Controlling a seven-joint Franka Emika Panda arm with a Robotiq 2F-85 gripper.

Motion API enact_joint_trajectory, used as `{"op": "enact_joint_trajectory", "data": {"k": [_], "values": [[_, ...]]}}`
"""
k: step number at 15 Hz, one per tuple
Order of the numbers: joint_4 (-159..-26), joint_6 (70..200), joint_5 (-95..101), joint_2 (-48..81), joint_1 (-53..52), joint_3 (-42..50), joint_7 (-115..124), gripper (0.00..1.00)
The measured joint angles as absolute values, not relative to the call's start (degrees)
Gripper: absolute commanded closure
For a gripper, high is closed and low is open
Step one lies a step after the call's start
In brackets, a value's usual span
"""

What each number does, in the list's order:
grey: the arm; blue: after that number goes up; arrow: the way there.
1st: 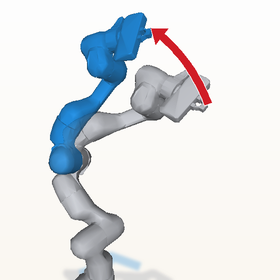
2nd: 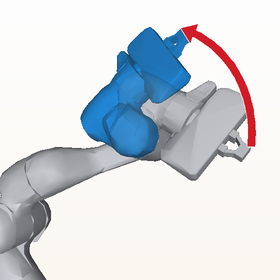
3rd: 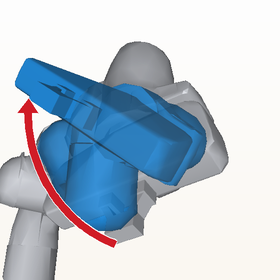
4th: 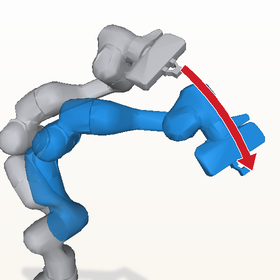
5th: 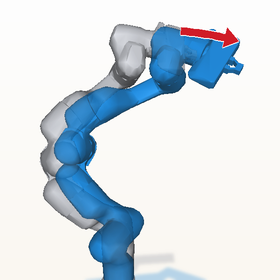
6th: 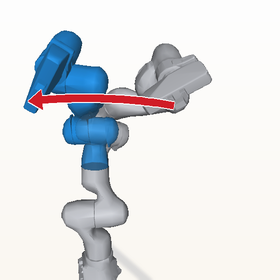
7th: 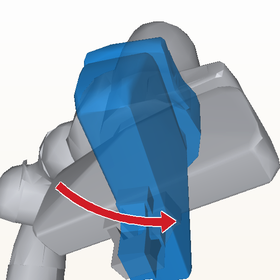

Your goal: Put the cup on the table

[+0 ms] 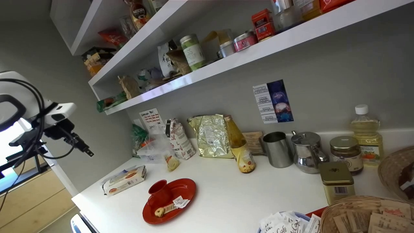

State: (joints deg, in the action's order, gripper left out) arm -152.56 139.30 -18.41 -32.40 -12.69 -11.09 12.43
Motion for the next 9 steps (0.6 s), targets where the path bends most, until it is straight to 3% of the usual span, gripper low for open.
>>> {"op": "enact_joint_trajectory", "data": {"k": [9], "values": [[-138.72,139.18,-13.26,-4.68,-5.54,-8.89,12.57,0.0]]}}
